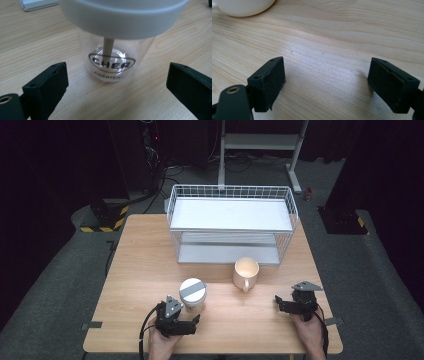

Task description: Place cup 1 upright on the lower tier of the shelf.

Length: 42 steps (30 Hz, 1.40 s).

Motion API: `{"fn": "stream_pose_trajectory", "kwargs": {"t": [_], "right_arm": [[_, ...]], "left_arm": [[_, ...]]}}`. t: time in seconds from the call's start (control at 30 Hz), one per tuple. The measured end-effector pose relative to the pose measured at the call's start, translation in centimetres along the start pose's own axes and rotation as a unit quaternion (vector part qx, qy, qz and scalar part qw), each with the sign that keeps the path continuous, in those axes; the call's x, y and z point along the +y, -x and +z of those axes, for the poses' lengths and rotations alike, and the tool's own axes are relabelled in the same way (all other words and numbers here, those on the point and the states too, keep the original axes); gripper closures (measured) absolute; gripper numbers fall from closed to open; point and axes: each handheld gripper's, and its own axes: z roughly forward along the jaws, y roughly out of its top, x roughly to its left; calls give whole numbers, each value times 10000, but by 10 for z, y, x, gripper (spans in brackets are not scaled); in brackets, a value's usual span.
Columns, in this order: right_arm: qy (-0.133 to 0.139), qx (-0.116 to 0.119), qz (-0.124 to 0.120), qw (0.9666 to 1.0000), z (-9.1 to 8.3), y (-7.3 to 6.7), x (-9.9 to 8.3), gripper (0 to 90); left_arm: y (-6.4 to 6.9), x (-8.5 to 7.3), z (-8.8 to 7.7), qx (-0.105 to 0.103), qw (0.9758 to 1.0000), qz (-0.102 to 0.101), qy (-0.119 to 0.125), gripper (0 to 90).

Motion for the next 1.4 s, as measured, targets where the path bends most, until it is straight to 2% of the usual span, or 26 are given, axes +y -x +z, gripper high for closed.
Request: {"fn": "stream_pose_trajectory", "kwargs": {"t": [0.27,0.5,0.73,0.93,1.4], "right_arm": [[0,-1,0,10000,0,0,0,146],[0,0,0,10000,0,0,0,146],[1,-1,0,10000,0,0,0,146],[1,-1,0,10000,0,0,0,146],[1,0,0,10000,0,0,0,146]], "left_arm": [[-1,13,8,-74,9999,38,126,55],[-1,17,15,-110,9998,3,182,74],[0,19,22,-23,9998,92,172,100],[0,21,25,-5,9997,36,221,135],[0,21,25,72,9996,124,225,187]]}}
